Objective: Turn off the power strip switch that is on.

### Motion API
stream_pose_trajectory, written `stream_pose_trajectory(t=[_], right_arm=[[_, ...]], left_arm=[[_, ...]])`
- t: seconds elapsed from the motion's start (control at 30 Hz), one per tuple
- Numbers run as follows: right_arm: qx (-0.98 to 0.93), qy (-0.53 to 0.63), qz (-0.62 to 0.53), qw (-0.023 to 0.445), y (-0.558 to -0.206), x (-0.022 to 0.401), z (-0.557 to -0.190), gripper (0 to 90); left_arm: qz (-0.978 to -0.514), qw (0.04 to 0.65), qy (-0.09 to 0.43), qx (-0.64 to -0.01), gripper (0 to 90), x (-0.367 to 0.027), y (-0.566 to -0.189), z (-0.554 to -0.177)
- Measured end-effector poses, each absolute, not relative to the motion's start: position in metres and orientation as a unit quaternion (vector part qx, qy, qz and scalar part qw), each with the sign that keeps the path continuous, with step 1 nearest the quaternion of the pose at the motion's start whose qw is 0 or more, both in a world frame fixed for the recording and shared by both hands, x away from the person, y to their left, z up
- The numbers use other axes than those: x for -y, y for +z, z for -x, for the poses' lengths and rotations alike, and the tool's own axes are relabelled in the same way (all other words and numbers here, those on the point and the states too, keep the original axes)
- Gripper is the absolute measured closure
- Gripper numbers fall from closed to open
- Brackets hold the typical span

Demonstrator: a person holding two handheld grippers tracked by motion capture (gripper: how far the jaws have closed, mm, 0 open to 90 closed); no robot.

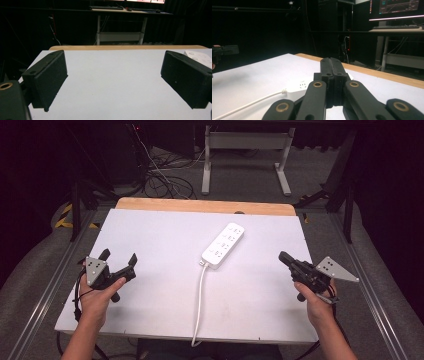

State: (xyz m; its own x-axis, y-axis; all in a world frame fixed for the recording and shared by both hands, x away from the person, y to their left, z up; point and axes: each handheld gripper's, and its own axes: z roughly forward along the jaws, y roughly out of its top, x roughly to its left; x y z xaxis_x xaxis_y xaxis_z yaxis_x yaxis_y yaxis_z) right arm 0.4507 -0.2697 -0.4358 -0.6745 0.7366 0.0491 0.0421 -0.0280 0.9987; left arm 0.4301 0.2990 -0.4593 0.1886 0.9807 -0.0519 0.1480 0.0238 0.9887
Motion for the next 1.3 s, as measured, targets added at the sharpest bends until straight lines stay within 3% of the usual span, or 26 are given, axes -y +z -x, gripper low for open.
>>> stream_pose_trajectory(t=[0.3,0.57,0.93,1.3], right_arm=[[-0.659,0.643,-0.290,0.262,-0.438,0.263,-0.450,90.0],[-0.665,0.637,-0.296,0.254,-0.439,0.259,-0.451,66.0],[-0.663,0.625,-0.333,0.242,-0.443,0.253,-0.458,11.7],[-0.661,0.609,-0.341,0.273,-0.443,0.254,-0.458,0.4]], left_arm=[[-0.570,0.518,0.402,-0.494,7.4,-0.300,-0.459,-0.430],[-0.572,0.518,0.402,-0.493,7.4,-0.299,-0.459,-0.430],[-0.572,0.518,0.401,-0.493,7.4,-0.300,-0.459,-0.430],[-0.573,0.518,0.402,-0.492,7.4,-0.300,-0.459,-0.430]])
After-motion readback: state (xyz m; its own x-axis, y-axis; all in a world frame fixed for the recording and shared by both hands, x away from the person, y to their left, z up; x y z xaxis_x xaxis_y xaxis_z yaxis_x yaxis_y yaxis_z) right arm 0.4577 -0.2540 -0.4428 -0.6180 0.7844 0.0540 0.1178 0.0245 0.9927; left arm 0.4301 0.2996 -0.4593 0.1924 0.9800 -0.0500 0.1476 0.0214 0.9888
